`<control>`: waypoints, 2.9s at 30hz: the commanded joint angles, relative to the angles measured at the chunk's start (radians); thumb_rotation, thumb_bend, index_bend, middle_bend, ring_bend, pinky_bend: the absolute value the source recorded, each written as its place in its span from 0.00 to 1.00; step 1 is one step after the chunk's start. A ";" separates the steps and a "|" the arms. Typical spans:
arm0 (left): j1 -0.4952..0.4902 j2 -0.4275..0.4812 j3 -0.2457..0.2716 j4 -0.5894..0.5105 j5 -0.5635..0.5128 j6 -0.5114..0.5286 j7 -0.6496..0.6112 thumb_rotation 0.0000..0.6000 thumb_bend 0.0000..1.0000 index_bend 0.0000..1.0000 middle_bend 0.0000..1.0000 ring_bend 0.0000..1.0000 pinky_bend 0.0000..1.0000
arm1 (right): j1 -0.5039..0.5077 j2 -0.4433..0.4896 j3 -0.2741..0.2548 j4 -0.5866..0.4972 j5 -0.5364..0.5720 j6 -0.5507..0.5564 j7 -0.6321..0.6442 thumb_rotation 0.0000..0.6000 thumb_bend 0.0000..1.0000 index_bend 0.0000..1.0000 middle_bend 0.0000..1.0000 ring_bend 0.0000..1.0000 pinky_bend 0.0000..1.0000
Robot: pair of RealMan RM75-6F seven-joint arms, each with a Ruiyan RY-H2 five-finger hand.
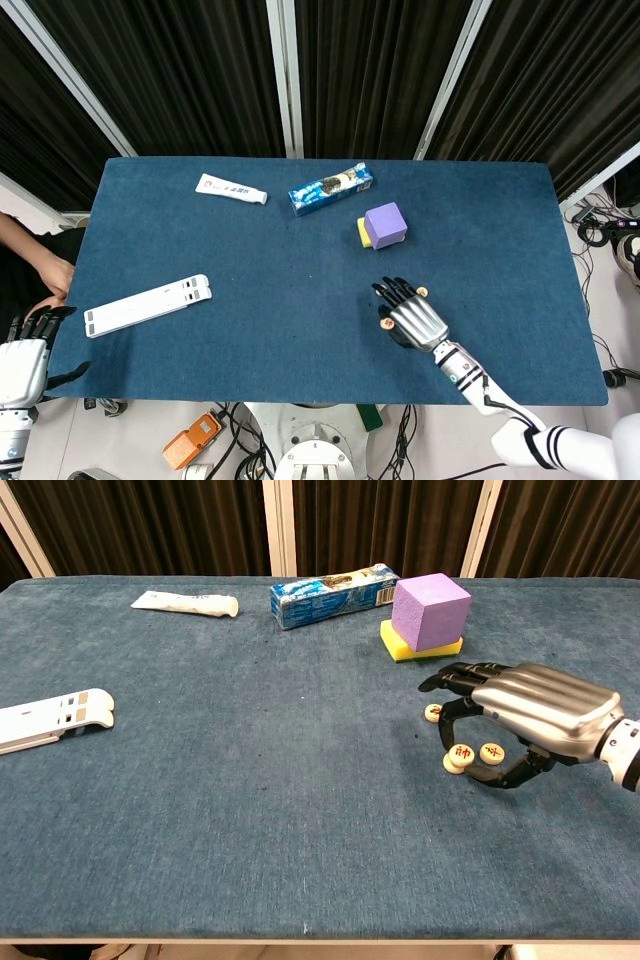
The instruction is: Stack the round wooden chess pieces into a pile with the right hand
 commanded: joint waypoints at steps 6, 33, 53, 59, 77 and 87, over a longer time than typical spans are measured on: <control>0.000 -0.001 -0.001 0.002 -0.001 -0.003 -0.001 1.00 0.01 0.19 0.18 0.12 0.00 | 0.005 -0.005 -0.003 0.005 0.004 0.004 -0.002 1.00 0.53 0.50 0.15 0.09 0.14; -0.001 -0.011 -0.001 0.015 -0.001 -0.006 -0.012 1.00 0.01 0.19 0.18 0.12 0.00 | -0.033 0.049 -0.005 0.003 0.063 0.039 0.025 1.00 0.49 0.43 0.15 0.09 0.14; 0.007 -0.011 0.002 0.018 -0.004 -0.004 -0.011 1.00 0.01 0.19 0.18 0.12 0.00 | -0.023 0.017 -0.010 0.050 0.080 0.001 0.020 1.00 0.50 0.54 0.16 0.09 0.14; 0.006 -0.010 0.000 0.018 -0.003 -0.003 -0.012 1.00 0.01 0.19 0.18 0.12 0.00 | -0.025 0.055 0.004 -0.011 0.048 0.061 0.034 1.00 0.50 0.55 0.17 0.09 0.14; 0.012 -0.011 0.001 0.022 -0.007 -0.001 -0.016 1.00 0.01 0.19 0.18 0.12 0.00 | 0.022 0.073 0.010 -0.127 0.078 -0.025 -0.083 1.00 0.50 0.52 0.17 0.09 0.14; 0.008 -0.013 0.000 0.020 -0.005 -0.006 -0.012 1.00 0.01 0.19 0.18 0.12 0.00 | 0.023 0.073 0.005 -0.123 0.083 -0.028 -0.083 1.00 0.50 0.50 0.17 0.09 0.14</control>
